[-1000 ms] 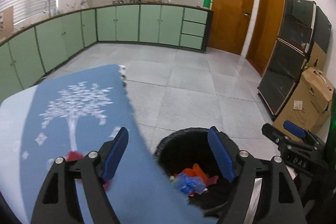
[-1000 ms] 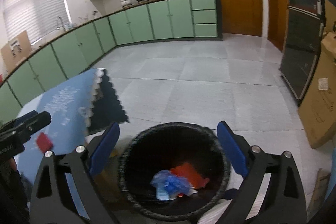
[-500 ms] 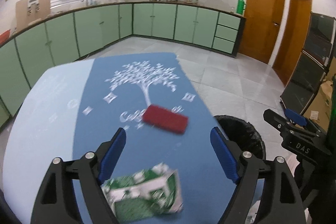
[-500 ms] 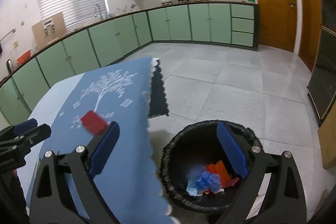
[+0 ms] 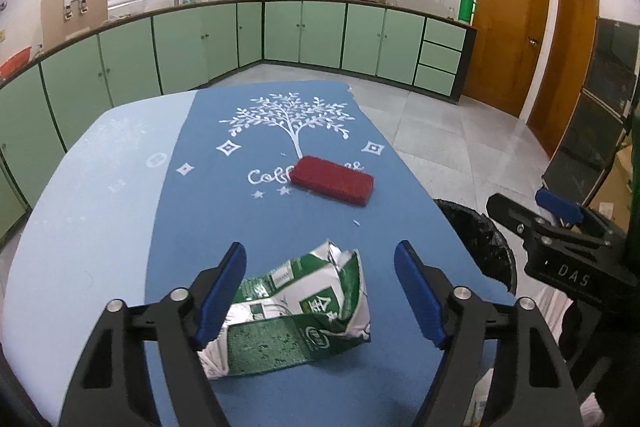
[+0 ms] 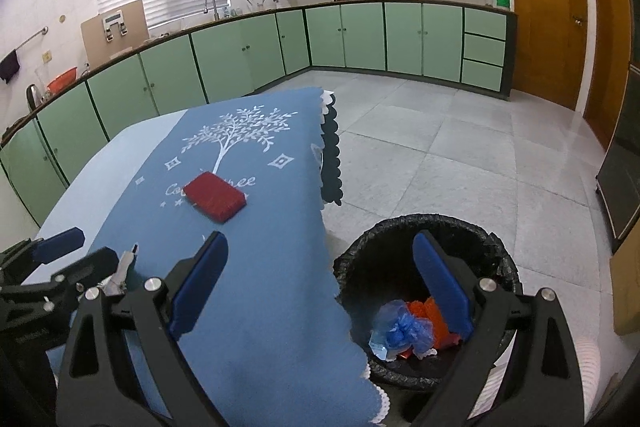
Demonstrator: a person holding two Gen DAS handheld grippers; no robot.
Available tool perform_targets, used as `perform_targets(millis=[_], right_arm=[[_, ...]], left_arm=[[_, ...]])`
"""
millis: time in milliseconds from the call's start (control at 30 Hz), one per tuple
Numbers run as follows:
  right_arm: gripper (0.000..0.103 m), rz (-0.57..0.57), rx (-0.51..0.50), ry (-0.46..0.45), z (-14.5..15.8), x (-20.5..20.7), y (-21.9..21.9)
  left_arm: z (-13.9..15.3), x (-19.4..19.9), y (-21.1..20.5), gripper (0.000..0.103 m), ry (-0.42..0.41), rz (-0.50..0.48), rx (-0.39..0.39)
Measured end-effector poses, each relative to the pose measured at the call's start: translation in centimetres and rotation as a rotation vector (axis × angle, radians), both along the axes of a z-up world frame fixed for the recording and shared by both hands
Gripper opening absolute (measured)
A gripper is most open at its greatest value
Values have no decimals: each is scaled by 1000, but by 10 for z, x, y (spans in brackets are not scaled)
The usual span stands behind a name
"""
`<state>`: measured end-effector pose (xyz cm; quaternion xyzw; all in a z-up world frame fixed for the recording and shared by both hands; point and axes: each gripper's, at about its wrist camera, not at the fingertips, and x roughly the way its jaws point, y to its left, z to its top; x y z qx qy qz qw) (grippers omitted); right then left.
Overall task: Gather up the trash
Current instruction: 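Grasp the green crumpled wrapper with the left gripper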
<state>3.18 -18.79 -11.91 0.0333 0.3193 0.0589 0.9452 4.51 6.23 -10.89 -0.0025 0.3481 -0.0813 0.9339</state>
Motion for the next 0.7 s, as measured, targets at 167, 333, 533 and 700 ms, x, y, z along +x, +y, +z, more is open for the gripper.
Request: perform_targets(millis=[167, 333, 533, 700], right_arm=[[91, -4, 10, 7, -6, 2, -1], [91, -1, 15, 13, -10, 4, -1], [91, 6, 18, 23, -13, 7, 1], [91, 29, 18, 23, -14, 9, 8]], left_arm=[[-17, 0, -5, 56, 26, -1, 23], [-31, 5, -5, 45, 52, -1, 22], [-27, -1, -3, 29, 4, -18, -1], [-23, -2, 2, 27, -21, -13, -32]])
